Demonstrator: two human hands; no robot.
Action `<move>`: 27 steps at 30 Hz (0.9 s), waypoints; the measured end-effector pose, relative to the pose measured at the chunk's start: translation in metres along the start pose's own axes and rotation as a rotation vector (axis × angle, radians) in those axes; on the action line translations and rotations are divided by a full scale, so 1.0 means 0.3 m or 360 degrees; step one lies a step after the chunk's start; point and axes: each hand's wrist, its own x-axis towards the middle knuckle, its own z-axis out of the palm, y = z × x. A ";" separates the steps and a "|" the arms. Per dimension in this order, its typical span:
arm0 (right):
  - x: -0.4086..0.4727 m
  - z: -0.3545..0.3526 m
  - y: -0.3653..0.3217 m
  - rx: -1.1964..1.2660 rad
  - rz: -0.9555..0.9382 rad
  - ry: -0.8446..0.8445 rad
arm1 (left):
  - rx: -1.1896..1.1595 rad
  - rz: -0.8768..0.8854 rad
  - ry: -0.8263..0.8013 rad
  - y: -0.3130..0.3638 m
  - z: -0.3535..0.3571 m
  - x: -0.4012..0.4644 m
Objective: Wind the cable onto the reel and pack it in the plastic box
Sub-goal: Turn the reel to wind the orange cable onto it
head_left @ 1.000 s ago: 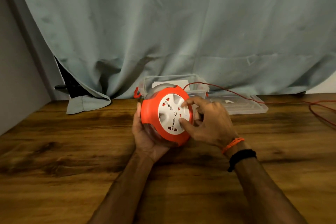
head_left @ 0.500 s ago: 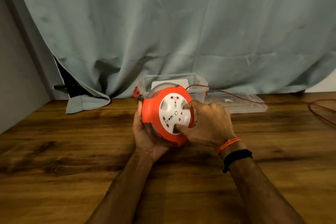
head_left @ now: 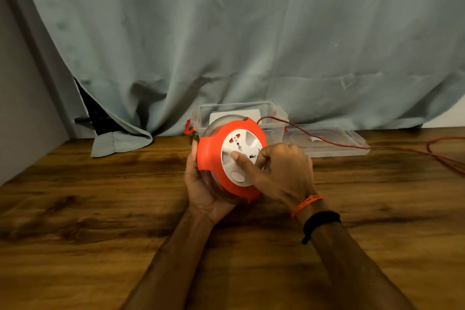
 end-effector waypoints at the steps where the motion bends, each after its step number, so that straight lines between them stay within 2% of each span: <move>1: 0.009 -0.018 0.017 0.0089 -0.0042 -0.0019 | -0.0001 0.0007 -0.0009 -0.001 0.000 0.001; 4: 0.031 -0.062 0.060 0.0171 -0.0213 -0.0155 | 0.0003 0.0011 -0.0014 -0.003 -0.003 0.004; 9: 0.035 -0.067 0.083 -0.0077 -0.0359 -0.0399 | 0.0028 0.0017 -0.0008 -0.003 -0.010 0.003; 17: 0.019 -0.029 0.091 -0.0157 -0.0370 -0.0208 | -0.0021 0.0035 0.0005 -0.006 -0.003 0.004; 23: -0.010 0.011 0.044 -0.0277 -0.0118 -0.0011 | -0.0035 0.0016 0.0045 -0.011 0.008 0.007; 27: -0.021 0.058 -0.004 -0.0105 0.0165 -0.0046 | -0.0007 0.0002 0.0100 -0.010 0.006 0.005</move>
